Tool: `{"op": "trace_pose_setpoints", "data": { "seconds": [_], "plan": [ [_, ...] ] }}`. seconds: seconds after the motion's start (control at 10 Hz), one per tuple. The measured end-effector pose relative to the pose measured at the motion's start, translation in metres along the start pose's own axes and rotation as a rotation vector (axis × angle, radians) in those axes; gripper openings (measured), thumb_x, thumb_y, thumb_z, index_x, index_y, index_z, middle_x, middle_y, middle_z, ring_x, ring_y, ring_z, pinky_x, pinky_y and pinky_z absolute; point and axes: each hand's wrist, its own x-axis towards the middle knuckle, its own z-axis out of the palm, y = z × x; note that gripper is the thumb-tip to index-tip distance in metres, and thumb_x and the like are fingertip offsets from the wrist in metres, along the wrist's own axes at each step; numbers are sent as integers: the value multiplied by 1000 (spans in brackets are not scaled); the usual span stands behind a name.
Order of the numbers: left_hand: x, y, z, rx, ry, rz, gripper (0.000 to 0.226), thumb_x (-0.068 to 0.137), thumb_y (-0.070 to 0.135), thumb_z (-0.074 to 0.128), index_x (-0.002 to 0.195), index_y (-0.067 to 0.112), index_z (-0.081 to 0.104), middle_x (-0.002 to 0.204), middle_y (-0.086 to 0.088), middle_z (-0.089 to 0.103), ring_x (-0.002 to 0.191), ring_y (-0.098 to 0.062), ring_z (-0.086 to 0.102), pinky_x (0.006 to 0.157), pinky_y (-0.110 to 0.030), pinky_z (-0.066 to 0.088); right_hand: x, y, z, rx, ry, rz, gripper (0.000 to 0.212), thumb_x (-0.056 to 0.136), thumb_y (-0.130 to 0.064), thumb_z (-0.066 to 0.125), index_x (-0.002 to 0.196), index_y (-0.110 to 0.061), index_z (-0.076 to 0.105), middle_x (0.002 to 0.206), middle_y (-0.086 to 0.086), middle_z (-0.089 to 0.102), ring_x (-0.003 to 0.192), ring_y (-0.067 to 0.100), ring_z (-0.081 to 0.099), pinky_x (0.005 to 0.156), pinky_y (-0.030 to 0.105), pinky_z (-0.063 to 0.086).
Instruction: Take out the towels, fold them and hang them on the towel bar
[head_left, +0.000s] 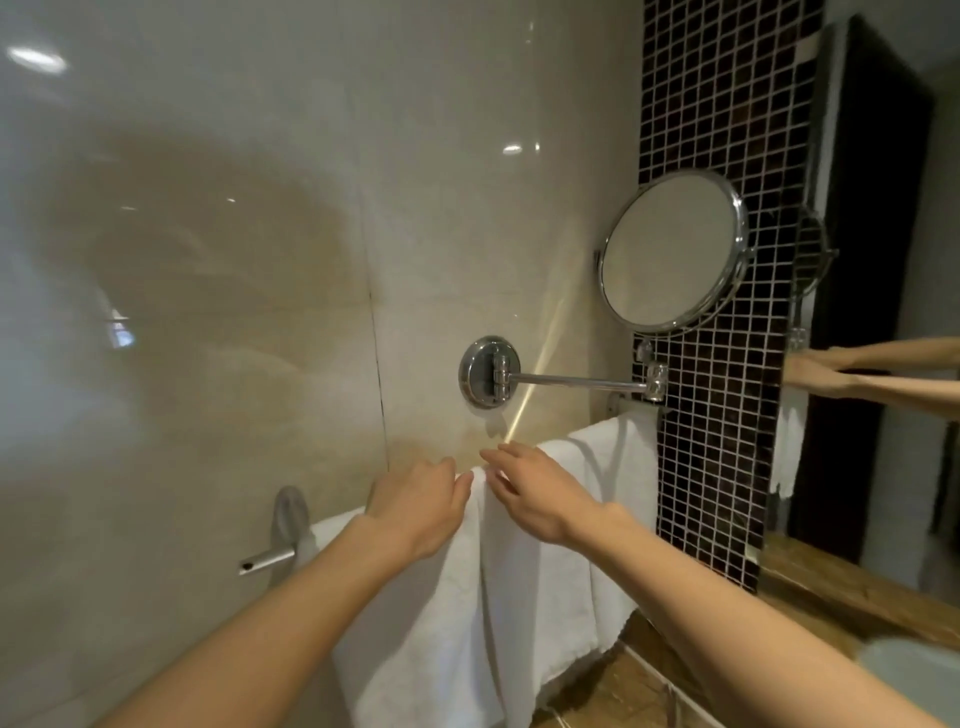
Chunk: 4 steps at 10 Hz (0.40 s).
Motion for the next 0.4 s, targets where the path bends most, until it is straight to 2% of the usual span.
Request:
{"op": "trace_pose_setpoints", "data": {
  "seconds": [0.1,0.2,0.3,0.4],
  "plan": [
    [-9,0,-10,-164,63,-28,35,98,43,25,88,21,51,100,-9,64,91,-34,59,67,-35,37,-8,-11,-5,75,-5,52,39,100,-35,36,130,-15,52,127,11,55,117,28,51,97,37,41],
    [-18,-5,-27,-407,147,-68,34,98,38,30,75,20,47,85,-10,63,84,-36,58,65,-35,40,-15,-30,-17,126,-18,128,44,100,-35,38,138,-15,46,139,10,49,127,26,46,103,33,37],
    [-25,-9,-47,-723,246,-103,34,98,34,36,85,15,62,86,-10,66,86,-31,61,79,-40,48,-24,-46,-31,187,31,147,46,99,-30,40,141,-13,41,142,11,47,128,25,46,102,30,34],
    [-31,-19,-69,-1113,277,-234,26,92,37,42,83,23,62,86,-7,65,84,-26,61,81,-39,47,-30,-60,-47,302,137,228,45,99,-27,41,141,-12,41,140,12,50,127,25,47,100,29,34]
  ]
}}
